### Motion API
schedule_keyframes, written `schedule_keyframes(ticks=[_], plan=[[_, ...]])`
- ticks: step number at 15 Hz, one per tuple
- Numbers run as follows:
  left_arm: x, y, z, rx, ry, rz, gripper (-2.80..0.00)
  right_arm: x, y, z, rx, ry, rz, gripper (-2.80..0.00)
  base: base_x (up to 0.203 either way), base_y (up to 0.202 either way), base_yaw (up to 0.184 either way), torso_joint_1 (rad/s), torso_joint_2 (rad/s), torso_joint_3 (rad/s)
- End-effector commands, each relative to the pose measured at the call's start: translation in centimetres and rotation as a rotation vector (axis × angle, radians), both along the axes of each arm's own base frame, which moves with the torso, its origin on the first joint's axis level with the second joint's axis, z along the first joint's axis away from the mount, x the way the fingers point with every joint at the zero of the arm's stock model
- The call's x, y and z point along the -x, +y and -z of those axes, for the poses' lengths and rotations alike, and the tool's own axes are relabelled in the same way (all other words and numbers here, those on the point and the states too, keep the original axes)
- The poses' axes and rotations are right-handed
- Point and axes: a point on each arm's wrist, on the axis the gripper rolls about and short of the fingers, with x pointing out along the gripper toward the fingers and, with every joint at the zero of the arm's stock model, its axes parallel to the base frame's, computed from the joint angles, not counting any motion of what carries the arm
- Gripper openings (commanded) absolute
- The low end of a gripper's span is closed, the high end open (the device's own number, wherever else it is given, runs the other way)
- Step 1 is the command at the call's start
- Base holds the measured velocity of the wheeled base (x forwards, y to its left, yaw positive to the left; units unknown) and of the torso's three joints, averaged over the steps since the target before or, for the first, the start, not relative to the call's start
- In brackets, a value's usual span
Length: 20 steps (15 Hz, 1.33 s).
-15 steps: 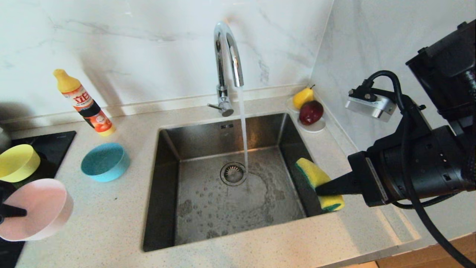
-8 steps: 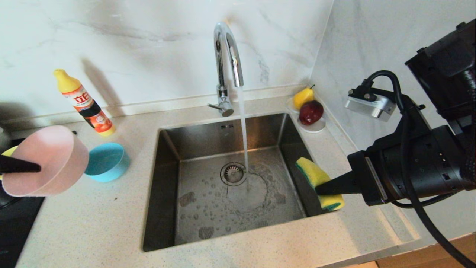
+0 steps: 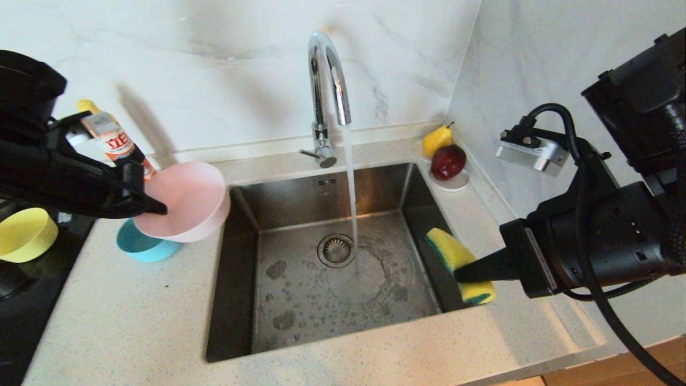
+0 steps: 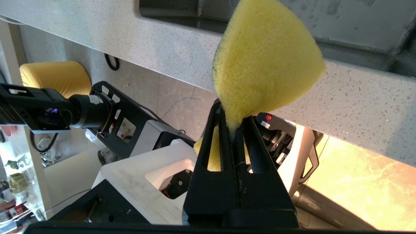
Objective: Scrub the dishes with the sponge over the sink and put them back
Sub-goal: Wash the bowl
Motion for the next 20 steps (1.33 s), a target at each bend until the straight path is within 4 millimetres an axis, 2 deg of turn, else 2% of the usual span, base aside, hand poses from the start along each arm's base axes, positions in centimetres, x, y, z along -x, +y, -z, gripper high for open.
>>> schedule_keyframes(ticks=[1, 6, 8, 12, 15, 20], plan=[[-2.9, -4.0, 3.1, 0.006, 0.112, 0.066, -2.8, -0.2, 0.2, 0.1, 0.002, 0.005, 0.0, -2.8, 0.0, 0.0, 0.0, 0.0, 0.0, 0.0], [-6.3, -11.0, 7.0, 0.004, 0.144, 0.047, -2.8, -0.1, 0.1, -0.2, -0.004, -0.001, 0.0, -2.8, 0.0, 0.0, 0.0, 0.0, 0.0, 0.0], [-7.1, -12.8, 7.9, 0.016, 0.156, 0.034, -2.8, 0.0, 0.0, -0.1, -0.004, 0.0, -0.001, -2.8, 0.0, 0.0, 0.0, 0.0, 0.0, 0.0], [-8.9, -15.1, 9.4, 0.08, 0.192, -0.02, -2.8, 0.1, -0.1, -0.2, -0.005, -0.002, 0.0, -2.8, 0.0, 0.0, 0.0, 0.0, 0.0, 0.0], [-9.9, -16.9, 11.0, 0.055, 0.199, -0.048, -2.8, 0.2, -0.1, -0.1, -0.004, -0.001, 0.0, -2.8, 0.0, 0.0, 0.0, 0.0, 0.0, 0.0], [-10.7, -18.5, 10.9, 0.087, 0.177, -0.077, -2.8, 0.4, -0.3, -0.3, -0.01, -0.007, 0.0, -2.8, 0.0, 0.0, 0.0, 0.0, 0.0, 0.0]])
